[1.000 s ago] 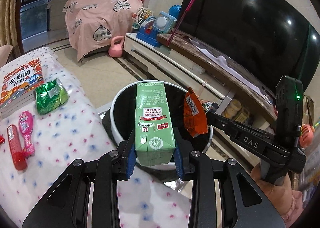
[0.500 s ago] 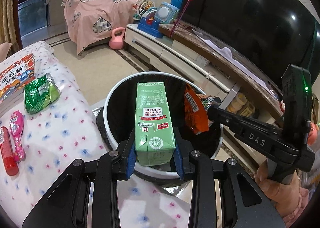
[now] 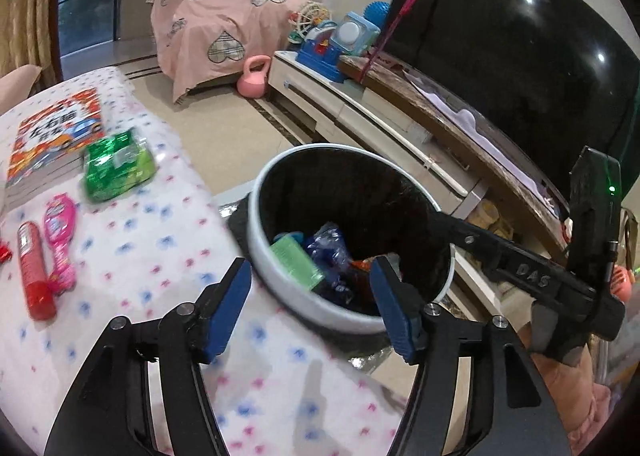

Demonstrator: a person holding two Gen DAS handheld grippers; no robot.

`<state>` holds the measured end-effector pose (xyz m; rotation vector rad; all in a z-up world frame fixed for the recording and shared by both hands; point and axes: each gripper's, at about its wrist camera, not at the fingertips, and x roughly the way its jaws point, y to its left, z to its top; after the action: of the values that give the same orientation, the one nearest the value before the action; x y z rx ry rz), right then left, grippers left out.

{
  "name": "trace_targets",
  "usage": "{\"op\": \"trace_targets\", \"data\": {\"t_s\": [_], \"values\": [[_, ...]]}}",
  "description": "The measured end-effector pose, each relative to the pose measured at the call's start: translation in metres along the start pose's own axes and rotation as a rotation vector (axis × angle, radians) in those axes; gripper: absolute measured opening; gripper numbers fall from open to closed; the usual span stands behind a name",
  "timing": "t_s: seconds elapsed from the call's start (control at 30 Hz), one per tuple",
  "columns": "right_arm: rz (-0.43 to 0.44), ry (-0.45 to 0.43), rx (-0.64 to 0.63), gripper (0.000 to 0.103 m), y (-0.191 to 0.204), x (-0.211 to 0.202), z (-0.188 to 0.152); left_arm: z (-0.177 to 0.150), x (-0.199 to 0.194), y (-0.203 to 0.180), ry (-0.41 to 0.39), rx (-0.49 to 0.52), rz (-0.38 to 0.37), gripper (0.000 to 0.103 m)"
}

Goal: Collect trash
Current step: 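Carry green box and orange wrapper over the bin and open both tools, then move both open tools back over the bed toward the red can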

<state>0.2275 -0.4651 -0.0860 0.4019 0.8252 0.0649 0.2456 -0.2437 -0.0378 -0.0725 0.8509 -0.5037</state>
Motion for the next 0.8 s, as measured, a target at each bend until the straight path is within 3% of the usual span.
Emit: {"op": "trace_targets", "data": {"t_s": [0.03,0.1,0.2,0.4,0.8], "values": [[0.005,-0.006,0.001,0.054,0.002,-0.002,-0.001,-0.001,-0.003,0.004,-0.002,-0.009,0.004,0.065],[0.026,-0.026,0.004,0.071,0.008,-0.009,-0.004,-0.009,-0.014,0.018,-0.011,-0.038,0.013,0.065],[0.069,-0.058,0.004,0.086,0.023,-0.018,-0.012,-0.022,-0.03,0.042,-0.022,-0.084,0.039,0.066],[0.145,-0.062,-0.026,0.089,0.065,-0.019,-0.028,-0.047,-0.06,0.092,-0.038,-0.186,0.092,0.067],[0.242,0.031,-0.143,0.089,0.153,0.014,-0.065,-0.091,-0.11,0.177,-0.062,-0.336,0.176,0.067]]}}
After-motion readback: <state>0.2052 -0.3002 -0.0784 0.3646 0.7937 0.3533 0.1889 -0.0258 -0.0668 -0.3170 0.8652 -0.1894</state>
